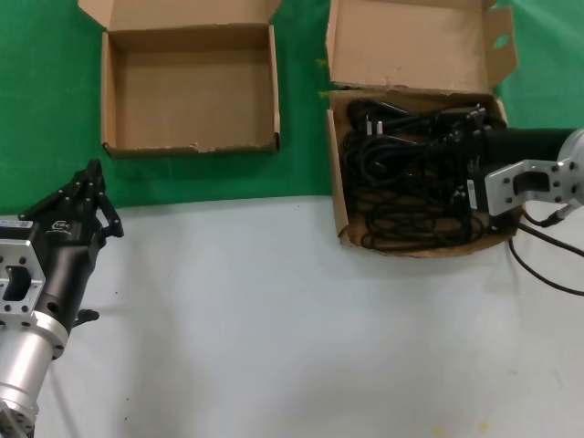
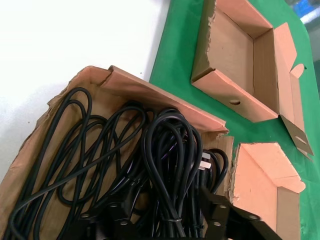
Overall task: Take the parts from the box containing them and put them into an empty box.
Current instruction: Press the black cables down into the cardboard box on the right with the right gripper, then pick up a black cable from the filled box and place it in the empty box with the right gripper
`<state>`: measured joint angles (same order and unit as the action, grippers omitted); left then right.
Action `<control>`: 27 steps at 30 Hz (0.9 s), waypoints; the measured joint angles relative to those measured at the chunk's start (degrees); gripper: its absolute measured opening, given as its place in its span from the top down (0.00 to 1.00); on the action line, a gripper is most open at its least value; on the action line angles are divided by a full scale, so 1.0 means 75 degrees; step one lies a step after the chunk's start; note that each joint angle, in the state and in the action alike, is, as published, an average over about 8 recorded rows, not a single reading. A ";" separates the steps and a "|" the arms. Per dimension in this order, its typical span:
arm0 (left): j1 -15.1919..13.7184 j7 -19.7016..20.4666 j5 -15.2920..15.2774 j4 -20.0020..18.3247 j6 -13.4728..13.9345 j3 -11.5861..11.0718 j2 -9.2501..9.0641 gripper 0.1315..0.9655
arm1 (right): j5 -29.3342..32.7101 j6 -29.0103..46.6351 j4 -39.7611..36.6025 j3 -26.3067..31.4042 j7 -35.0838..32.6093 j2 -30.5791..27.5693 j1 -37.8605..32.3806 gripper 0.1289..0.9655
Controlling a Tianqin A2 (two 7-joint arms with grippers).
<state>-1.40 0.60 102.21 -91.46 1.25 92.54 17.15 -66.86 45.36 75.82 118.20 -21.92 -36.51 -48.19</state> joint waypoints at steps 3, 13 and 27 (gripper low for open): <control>0.0000 0.0000 0.0000 0.0000 0.0000 0.0000 0.0000 0.98 | 0.0002 -0.0027 -0.0095 0.0008 0.0000 0.0046 -0.0027 0.55; 0.0000 0.0000 0.0000 0.0000 0.0000 0.0000 0.0000 0.98 | 0.0007 -0.0159 -0.0375 0.0021 -0.0031 0.0198 -0.0135 0.77; 0.0000 0.0000 0.0000 0.0000 0.0000 0.0000 0.0000 0.98 | 0.0291 0.0156 0.0325 -0.0163 0.0714 -0.0011 -0.0485 0.90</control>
<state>-1.40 0.60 102.21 -91.46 1.25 92.54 17.15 -64.68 46.52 78.26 116.98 -16.57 -36.59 -51.83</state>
